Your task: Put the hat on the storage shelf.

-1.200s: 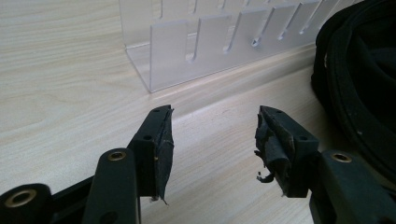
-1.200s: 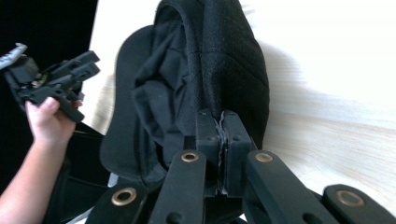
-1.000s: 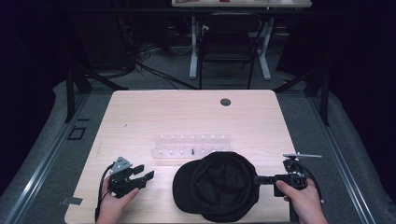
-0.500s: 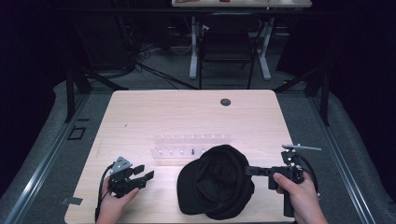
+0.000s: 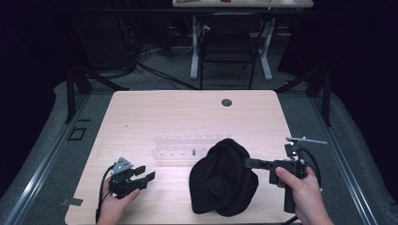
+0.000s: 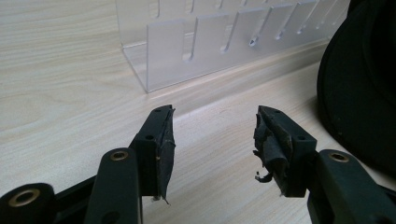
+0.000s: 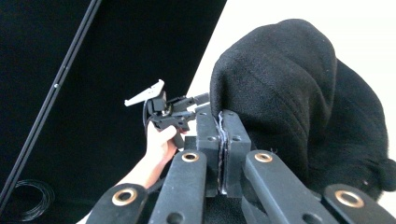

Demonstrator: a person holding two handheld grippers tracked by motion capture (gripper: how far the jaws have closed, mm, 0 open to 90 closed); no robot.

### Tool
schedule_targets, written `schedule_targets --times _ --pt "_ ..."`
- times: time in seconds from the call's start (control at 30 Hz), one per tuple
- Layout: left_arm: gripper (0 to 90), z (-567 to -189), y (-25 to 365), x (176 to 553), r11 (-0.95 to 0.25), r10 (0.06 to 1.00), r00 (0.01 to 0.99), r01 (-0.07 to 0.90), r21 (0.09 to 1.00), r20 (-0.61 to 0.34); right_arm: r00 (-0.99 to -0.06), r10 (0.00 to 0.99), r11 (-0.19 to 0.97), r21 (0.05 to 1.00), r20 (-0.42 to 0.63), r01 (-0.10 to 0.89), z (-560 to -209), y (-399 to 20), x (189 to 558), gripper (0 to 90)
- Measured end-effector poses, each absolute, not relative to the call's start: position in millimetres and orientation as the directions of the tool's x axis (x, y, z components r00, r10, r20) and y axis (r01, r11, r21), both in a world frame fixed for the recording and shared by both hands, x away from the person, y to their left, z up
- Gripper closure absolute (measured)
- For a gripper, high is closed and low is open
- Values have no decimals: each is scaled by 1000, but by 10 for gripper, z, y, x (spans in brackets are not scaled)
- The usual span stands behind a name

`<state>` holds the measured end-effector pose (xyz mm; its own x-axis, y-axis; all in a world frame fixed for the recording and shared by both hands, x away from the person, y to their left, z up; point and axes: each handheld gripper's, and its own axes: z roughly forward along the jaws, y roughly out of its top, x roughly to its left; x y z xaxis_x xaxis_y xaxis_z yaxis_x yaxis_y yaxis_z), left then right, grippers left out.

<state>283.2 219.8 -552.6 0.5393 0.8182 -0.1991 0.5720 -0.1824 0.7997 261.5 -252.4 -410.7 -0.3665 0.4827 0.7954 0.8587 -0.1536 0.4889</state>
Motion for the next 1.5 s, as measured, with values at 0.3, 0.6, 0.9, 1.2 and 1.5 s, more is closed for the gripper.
schedule_targets --times 0.3,0.6,0.9,1.2,1.5 --pt "473 -5520 2195 2824 -185 819 539 573 799 -197 -391 468 -170 515 793 840 -3986 -2549 2586 887" --pt "473 -5526 2181 2826 -189 812 549 568 801 -197 -410 490 -180 550 769 816 -3840 -2585 2575 887" --pt "473 -5520 2175 2818 -193 812 550 567 801 -194 -436 493 -204 587 753 783 -3678 -2629 2585 887" --pt "473 -5514 2162 2819 -205 806 560 569 796 -193 -453 489 -239 614 745 752 -3494 -2641 2659 888" --pt "473 -5522 2150 2820 -195 805 559 565 802 -198 -467 501 -238 635 729 735 -3386 -2619 2747 888"
